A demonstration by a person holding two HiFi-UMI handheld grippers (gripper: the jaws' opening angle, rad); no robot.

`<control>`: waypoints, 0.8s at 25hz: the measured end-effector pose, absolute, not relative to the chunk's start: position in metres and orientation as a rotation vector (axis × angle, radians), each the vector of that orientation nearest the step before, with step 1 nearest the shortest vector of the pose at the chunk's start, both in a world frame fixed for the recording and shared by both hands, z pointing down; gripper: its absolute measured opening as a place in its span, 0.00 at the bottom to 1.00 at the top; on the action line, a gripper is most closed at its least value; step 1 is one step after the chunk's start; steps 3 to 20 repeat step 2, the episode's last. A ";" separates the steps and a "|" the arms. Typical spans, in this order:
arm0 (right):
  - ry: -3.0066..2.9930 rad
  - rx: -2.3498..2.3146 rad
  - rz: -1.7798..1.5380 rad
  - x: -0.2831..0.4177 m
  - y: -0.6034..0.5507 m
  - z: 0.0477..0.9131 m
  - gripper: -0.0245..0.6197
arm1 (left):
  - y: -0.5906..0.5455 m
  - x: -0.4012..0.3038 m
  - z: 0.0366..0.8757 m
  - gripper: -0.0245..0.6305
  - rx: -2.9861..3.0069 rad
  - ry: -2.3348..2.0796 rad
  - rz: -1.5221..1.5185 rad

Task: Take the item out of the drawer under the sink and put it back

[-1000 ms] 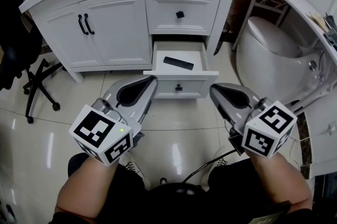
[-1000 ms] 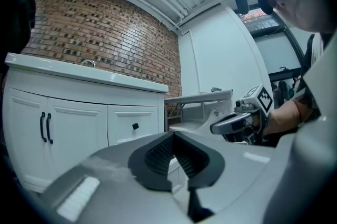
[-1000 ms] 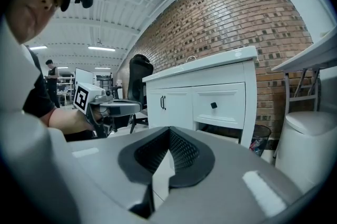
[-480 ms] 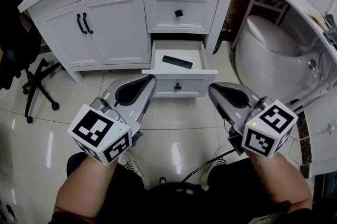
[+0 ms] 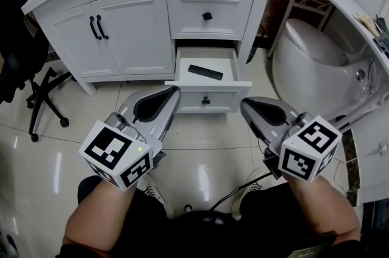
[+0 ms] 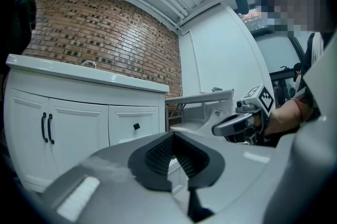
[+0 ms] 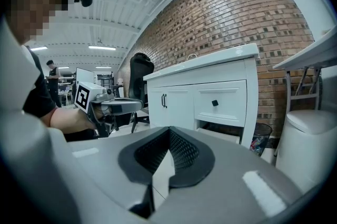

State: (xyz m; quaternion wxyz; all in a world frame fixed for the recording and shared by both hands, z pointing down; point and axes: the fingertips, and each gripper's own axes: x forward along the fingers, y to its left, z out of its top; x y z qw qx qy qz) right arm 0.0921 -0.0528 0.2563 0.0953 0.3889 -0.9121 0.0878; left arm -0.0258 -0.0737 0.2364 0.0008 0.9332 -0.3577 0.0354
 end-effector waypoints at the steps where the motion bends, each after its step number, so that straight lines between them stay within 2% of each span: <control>1: -2.701 1.153 0.261 0.092 -0.053 0.257 0.05 | -0.074 -0.026 0.236 0.05 2.930 -1.121 0.110; 20: -2.699 1.153 0.261 0.092 -0.052 0.257 0.05 | -0.074 -0.026 0.236 0.05 2.929 -1.119 0.109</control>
